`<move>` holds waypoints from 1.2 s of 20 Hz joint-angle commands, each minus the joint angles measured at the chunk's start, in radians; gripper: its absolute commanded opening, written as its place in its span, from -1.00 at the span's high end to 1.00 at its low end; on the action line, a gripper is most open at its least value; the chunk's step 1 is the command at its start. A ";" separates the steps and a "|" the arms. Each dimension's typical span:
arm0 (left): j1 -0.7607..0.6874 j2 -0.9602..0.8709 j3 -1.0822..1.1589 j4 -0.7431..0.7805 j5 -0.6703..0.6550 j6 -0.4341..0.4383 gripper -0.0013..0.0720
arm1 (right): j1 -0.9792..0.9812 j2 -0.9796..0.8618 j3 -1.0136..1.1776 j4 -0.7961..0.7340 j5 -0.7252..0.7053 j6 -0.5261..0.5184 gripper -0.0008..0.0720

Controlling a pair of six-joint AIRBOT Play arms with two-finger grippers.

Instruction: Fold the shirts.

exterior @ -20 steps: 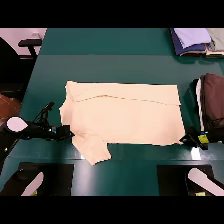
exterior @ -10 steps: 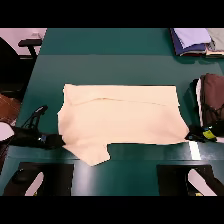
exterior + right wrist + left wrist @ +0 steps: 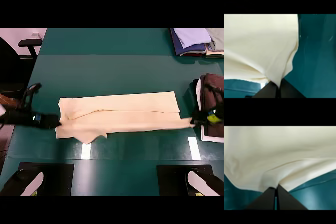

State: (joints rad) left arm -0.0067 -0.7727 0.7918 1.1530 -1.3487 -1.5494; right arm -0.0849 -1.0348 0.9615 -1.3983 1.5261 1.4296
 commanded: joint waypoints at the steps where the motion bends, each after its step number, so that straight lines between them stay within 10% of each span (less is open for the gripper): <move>1: 0.001 -0.248 0.132 0.010 0.152 0.093 0.90 | 0.052 -0.194 0.191 -0.008 -0.042 0.006 0.94; 11: 0.001 -0.607 0.293 -0.035 0.435 0.154 0.88 | 0.075 -0.619 0.534 0.133 -0.060 -0.002 0.93; 13: 0.001 -0.606 0.293 -0.037 0.436 0.143 -0.43 | 0.069 -0.654 0.565 0.186 -0.063 -0.049 0.52; 14: 0.001 -0.605 0.293 -0.040 0.433 0.135 -0.53 | 0.059 -0.661 0.575 0.219 -0.069 -0.063 0.03; 22: 0.001 -0.601 0.346 -0.090 0.276 0.136 -0.42 | -0.168 -0.646 0.506 0.366 0.014 -0.170 -0.70; 24: 0.001 -0.602 0.346 -0.139 0.281 0.137 0.91 | -0.225 -0.647 0.426 0.400 -0.002 -0.203 -0.69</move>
State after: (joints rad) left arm -0.0063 -1.3735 1.1324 1.0679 -1.0489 -1.4128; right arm -0.2291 -1.6806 1.4616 -1.0542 1.5185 1.2675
